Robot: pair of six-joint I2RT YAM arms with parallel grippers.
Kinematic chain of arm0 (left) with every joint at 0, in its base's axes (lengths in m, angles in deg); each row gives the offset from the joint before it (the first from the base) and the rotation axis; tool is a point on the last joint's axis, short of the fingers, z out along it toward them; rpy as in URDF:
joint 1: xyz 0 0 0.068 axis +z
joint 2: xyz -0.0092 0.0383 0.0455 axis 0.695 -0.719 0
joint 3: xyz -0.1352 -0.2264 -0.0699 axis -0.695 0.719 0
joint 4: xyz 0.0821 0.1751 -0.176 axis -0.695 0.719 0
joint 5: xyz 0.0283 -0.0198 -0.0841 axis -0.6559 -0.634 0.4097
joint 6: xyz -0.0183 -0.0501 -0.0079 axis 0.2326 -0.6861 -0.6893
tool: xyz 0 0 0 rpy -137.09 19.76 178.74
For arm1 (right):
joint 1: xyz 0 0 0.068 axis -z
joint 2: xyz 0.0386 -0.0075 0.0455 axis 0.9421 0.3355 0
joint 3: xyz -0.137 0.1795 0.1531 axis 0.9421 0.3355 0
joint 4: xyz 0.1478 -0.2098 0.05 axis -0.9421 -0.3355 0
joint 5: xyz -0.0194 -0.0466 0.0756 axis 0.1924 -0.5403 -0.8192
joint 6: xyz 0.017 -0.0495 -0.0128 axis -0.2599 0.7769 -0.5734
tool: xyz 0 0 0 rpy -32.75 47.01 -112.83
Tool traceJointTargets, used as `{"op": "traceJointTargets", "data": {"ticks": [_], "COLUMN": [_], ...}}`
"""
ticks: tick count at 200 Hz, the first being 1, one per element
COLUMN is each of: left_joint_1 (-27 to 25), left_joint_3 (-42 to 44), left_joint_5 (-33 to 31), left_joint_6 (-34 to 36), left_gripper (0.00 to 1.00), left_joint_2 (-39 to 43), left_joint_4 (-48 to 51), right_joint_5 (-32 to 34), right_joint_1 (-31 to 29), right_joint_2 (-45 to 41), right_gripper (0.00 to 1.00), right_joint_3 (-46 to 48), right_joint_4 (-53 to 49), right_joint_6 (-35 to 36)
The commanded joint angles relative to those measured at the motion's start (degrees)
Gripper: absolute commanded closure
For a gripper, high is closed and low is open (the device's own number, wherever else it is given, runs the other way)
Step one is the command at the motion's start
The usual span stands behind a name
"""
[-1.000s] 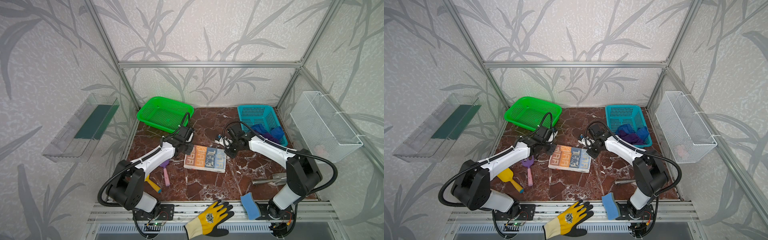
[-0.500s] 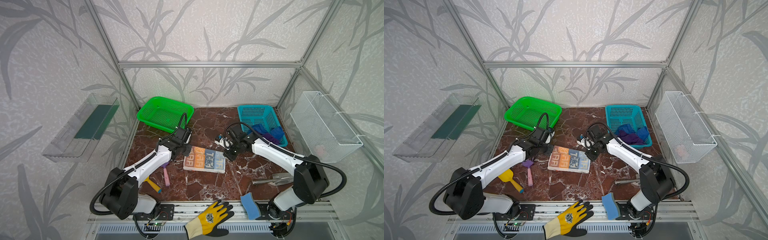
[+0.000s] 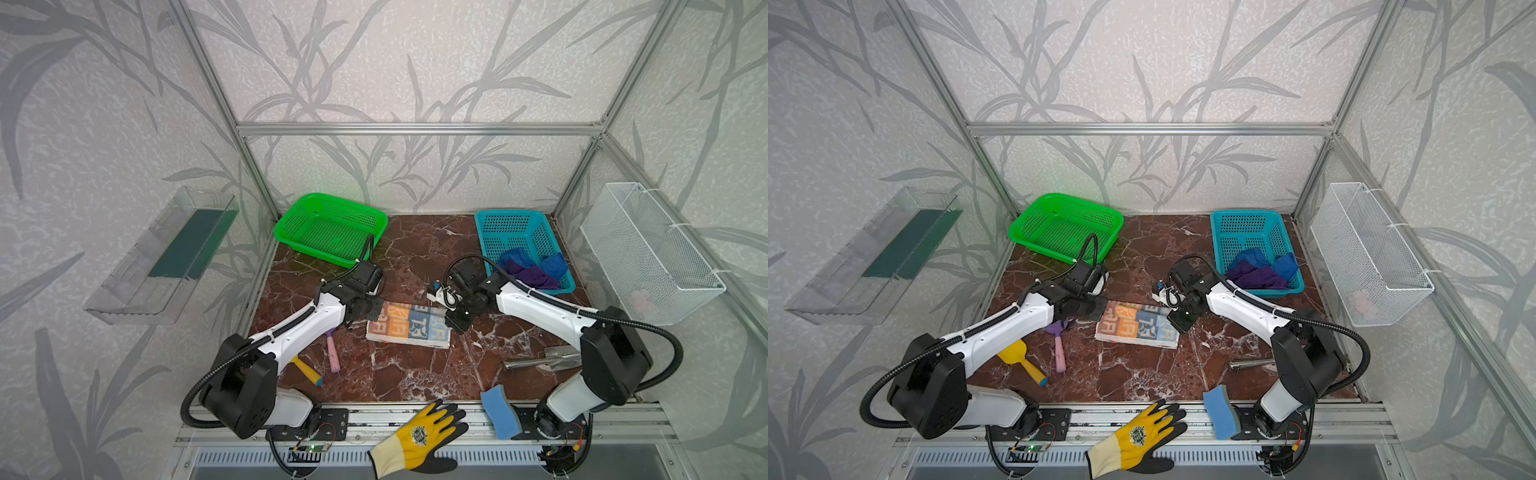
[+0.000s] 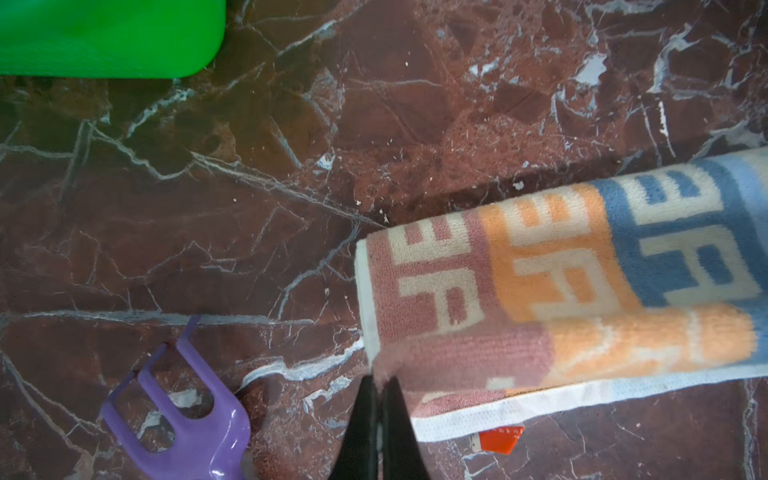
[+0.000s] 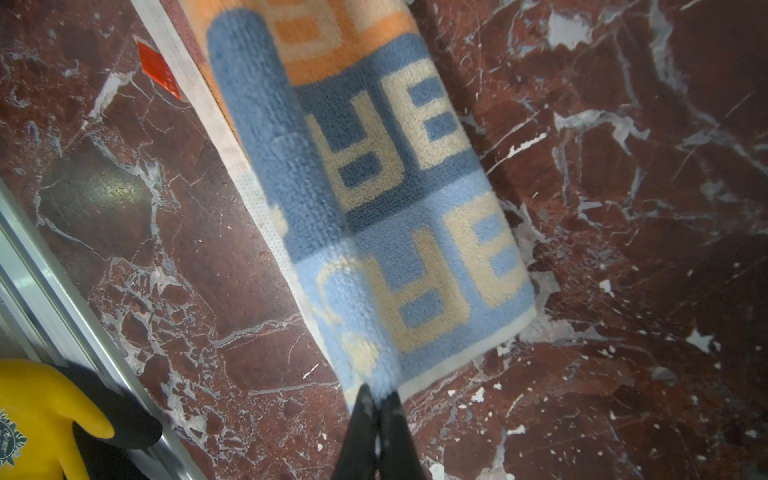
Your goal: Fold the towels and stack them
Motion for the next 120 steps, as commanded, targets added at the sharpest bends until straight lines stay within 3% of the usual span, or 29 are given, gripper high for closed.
{"op": "traceJointTargets", "data": {"ticks": [1,120], "left_joint_1": [-0.5,-1.8], "left_joint_3": [1.0,1.3], "left_joint_5": [-1.5,0.7], "left_joint_6": [-2.6,-5.4], "left_gripper": [1.00,1.00], "left_joint_2": [-0.6,-5.3], "left_joint_4": [3.0,3.3], "right_joint_5": [0.5,2.1], "right_joint_1": [-0.6,-2.7], "right_joint_2": [1.4,5.8], "right_gripper": [1.00,0.98], "right_joint_3": [0.7,0.7], "right_joint_4": [-2.6,-2.4], "right_joint_6": [-1.2,-1.8]}}
